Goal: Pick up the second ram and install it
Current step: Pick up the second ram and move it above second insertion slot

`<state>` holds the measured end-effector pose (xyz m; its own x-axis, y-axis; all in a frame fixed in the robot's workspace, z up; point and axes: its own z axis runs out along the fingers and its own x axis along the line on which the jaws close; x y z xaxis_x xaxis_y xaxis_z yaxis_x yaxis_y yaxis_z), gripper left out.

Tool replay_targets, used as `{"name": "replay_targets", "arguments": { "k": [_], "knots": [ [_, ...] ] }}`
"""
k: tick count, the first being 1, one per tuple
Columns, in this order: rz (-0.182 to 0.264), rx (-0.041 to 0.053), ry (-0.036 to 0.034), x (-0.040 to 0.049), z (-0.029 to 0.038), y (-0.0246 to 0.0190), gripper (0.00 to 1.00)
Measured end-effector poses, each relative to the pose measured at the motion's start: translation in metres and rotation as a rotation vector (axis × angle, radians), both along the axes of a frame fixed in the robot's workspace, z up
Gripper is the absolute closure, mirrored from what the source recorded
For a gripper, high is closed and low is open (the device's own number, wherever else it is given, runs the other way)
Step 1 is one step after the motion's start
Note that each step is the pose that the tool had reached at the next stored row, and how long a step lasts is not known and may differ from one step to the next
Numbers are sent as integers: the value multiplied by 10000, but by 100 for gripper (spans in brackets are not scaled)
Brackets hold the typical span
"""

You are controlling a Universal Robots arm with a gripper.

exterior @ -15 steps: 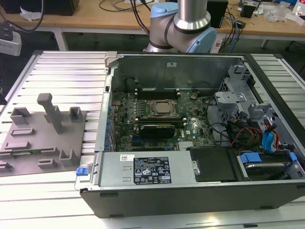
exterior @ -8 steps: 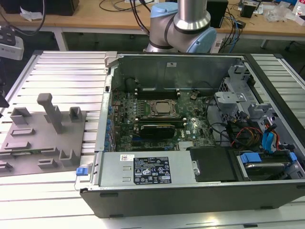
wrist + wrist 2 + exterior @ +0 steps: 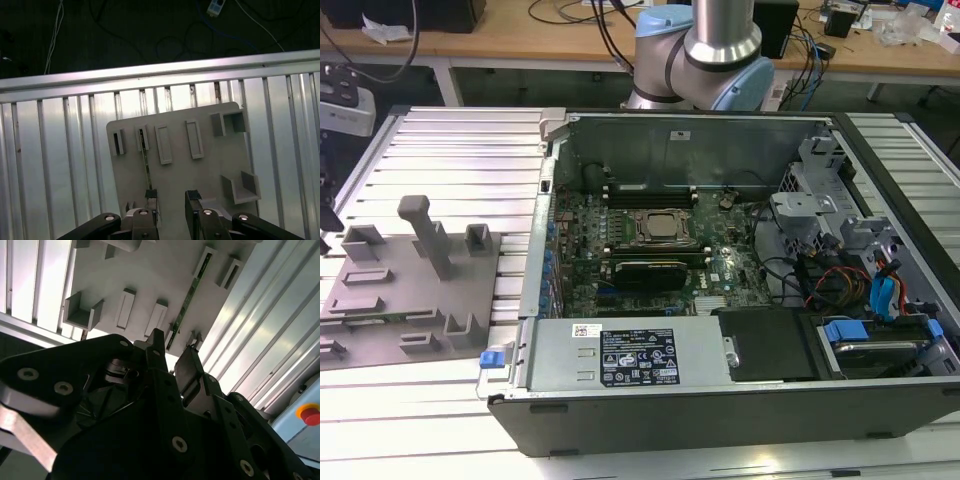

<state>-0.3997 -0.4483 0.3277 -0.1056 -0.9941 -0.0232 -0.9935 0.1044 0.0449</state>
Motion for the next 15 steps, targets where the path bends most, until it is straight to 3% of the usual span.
{"name": "replay_targets", "arguments": {
  "k": [15],
  "knots": [
    [1,0,-1,0,-96,0,64]
  ]
}}
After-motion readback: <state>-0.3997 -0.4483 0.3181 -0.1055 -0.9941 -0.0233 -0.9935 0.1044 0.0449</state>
